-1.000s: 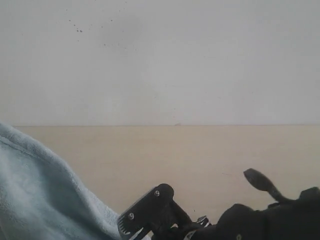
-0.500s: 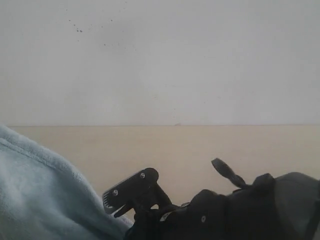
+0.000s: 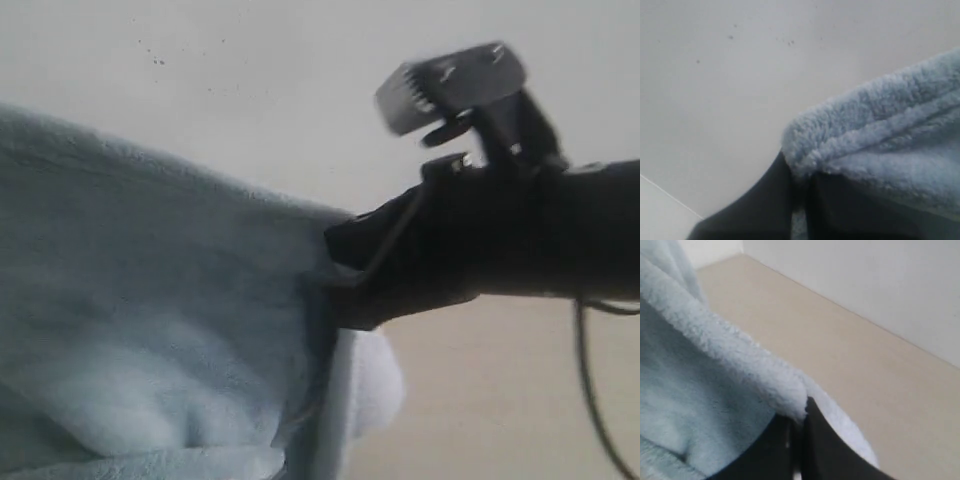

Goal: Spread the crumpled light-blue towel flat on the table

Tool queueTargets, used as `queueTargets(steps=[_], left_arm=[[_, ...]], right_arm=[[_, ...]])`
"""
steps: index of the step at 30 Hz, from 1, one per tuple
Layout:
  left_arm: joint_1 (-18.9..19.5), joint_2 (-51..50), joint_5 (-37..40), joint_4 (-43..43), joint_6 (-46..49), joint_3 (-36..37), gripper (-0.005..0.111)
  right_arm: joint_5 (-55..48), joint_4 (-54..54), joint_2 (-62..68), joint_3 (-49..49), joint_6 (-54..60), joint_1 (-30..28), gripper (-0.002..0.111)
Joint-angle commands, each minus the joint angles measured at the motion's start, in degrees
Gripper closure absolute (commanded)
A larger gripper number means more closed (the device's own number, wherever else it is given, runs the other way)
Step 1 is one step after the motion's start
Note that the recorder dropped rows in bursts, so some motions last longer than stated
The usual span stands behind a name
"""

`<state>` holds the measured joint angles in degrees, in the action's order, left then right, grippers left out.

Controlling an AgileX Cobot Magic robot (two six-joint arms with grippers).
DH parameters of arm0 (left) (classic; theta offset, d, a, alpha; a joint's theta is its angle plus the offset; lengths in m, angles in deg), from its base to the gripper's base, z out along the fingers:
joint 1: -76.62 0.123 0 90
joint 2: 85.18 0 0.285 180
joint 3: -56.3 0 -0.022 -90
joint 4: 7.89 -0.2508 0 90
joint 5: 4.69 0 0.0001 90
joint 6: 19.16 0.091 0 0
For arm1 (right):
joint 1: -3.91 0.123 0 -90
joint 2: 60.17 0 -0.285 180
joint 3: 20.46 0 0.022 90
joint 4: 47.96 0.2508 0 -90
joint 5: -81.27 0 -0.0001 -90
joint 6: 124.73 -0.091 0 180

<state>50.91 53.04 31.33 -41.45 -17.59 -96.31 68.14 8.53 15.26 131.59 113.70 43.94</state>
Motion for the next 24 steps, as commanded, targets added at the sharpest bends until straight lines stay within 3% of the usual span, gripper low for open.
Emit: queueTargets(steps=[1, 9, 14, 17, 22, 24], left_arm=[[-0.2, 2.3, -2.0, 0.5, -0.7, -0.7, 0.103], [-0.2, -8.0, -2.2, 0.1, 0.7, 2.9, 0.103], [-0.2, -18.0, -2.8, -0.3, 1.0, 3.2, 0.103], [-0.2, -23.2, -4.1, -0.3, 1.0, 3.2, 0.103], [-0.2, -29.7, -6.1, -0.3, 1.0, 3.2, 0.103], [-0.2, -31.7, -7.2, -0.3, 1.0, 3.2, 0.103]], right_arm=[[-16.0, -3.7, -9.8, 1.6, 0.3, -4.9, 0.108], [-16.0, -29.2, -5.8, 1.7, -9.9, -9.3, 0.108], [-14.3, -31.6, 1.1, 1.7, -11.9, -9.2, 0.107], [-13.9, -31.6, 5.2, 1.7, -14.2, -9.2, 0.093], [-12.4, -31.6, 11.0, 1.7, -16.5, -9.2, 0.061], [-11.6, -31.6, 12.1, 1.7, -16.5, -9.2, 0.056]])
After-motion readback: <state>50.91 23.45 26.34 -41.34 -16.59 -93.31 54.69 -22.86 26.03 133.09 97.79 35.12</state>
